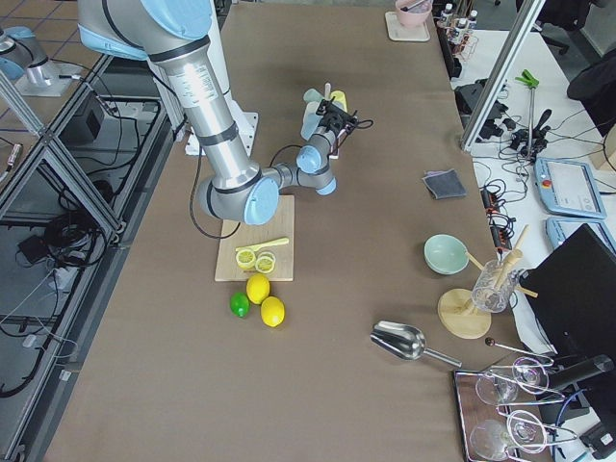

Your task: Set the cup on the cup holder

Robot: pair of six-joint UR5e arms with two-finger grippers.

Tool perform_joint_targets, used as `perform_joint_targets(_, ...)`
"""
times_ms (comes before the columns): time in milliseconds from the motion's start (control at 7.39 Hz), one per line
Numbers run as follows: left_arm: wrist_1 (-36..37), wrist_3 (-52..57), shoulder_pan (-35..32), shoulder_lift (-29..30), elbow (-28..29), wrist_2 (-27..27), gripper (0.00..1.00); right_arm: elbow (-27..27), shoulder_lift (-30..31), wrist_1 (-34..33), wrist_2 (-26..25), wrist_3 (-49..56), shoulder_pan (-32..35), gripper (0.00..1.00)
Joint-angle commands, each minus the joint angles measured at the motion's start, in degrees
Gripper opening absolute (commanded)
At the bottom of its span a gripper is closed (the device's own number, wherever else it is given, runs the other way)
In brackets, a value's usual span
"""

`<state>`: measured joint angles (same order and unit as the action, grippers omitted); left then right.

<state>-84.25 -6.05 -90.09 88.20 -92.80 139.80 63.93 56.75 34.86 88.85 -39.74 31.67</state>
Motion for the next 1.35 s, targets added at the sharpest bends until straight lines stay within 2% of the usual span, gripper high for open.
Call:
perform_joint_targets(0, -1.09, -0.01, 0.18, 0.48, -0.36, -5.63, 0.98, 2.15, -0.24, -3.98, 0.45, -0.86, 5.83, 1.00)
perform_joint_targets(271, -3.20, -0.01, 0.18, -0.04, -0.02, -6.47, 0.98, 9.25, 0.81, -20.80, 0.45, -0.78, 10.85, 1.00)
perform_joint_targets(676, -3.29, 0.08, 0.18, -0.13, 0.16, -6.56, 0.98, 11.73, 2.39, -46.80, -0.25, -0.78, 14.90, 1.00)
perform_joint_targets(947, -3.38, 0.08, 0.18, -0.13, 0.07, -6.56, 0.98, 22.32, 7.20, -70.70, 0.88, -0.78, 16.23, 1.00)
perform_joint_targets(1082, -3.47, 0.08, 0.18, -0.04, 0.07, -6.56, 0.98, 27.51, 11.24, -78.12, 1.85, -2.08, 16.23, 1.00)
perform_joint_targets(1217, -3.64, 0.08, 0.18, -0.04, 0.07, -6.56, 0.98, 30.35, 14.58, -81.06, 5.25, -5.06, 17.02, 1.00)
